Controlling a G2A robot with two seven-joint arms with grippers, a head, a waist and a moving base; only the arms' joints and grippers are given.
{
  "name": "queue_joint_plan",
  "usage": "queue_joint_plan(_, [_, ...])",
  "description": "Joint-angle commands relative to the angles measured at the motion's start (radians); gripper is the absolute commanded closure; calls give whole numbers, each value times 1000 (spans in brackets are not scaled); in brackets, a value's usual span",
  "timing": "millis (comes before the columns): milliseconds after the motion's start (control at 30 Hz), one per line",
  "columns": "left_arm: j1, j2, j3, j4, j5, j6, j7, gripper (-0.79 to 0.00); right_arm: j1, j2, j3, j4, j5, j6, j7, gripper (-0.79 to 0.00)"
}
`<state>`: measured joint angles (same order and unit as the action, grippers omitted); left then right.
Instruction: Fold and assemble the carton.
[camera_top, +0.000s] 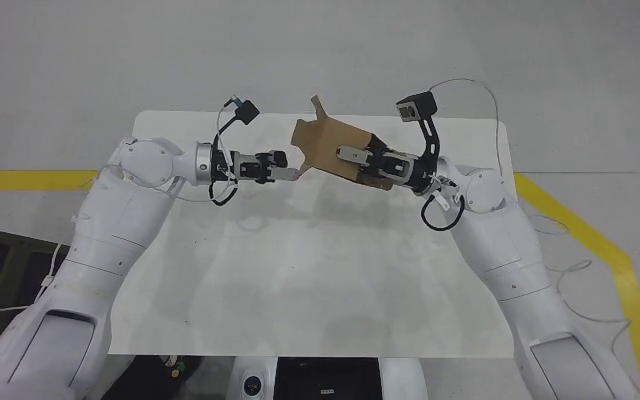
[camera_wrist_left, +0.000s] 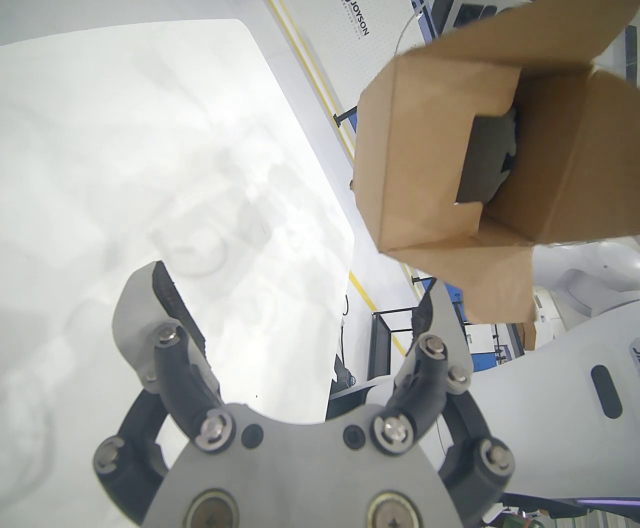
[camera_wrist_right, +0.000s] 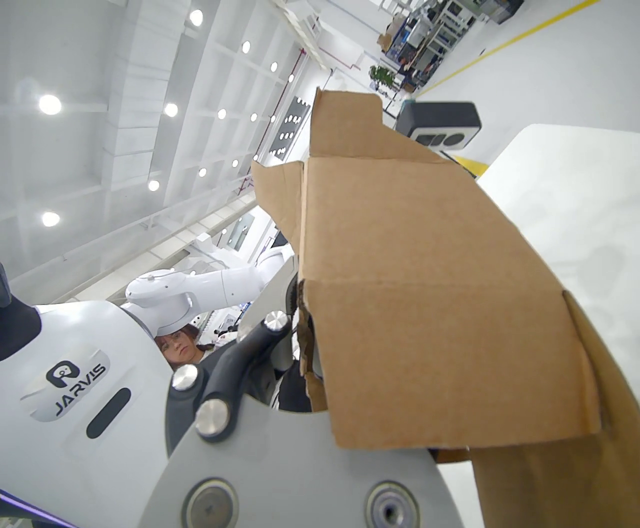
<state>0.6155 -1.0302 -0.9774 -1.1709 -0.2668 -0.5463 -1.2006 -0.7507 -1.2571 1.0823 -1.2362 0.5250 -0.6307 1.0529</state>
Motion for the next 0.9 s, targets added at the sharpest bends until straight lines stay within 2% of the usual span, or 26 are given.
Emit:
queue_joint_plan(0, [3,-1,4,-7,7,-3,-1,-785,-5,0,4,-5,-8,-2,-23,0])
queue_joint_plan(200, [13,1,5,-30,11,-8,-11,-785,-9,-3,-4,-9,-54,1,-71,0])
queue_joint_plan(433, [11,5,-13,-22,-6,3,-9,-785,-7,-1,-19,-9,-101,32,-37,0])
queue_joint_plan(867, [10,5,-15,-22,-15,4,-19,-785,5,-4,-54,-9,-94,54,37,0])
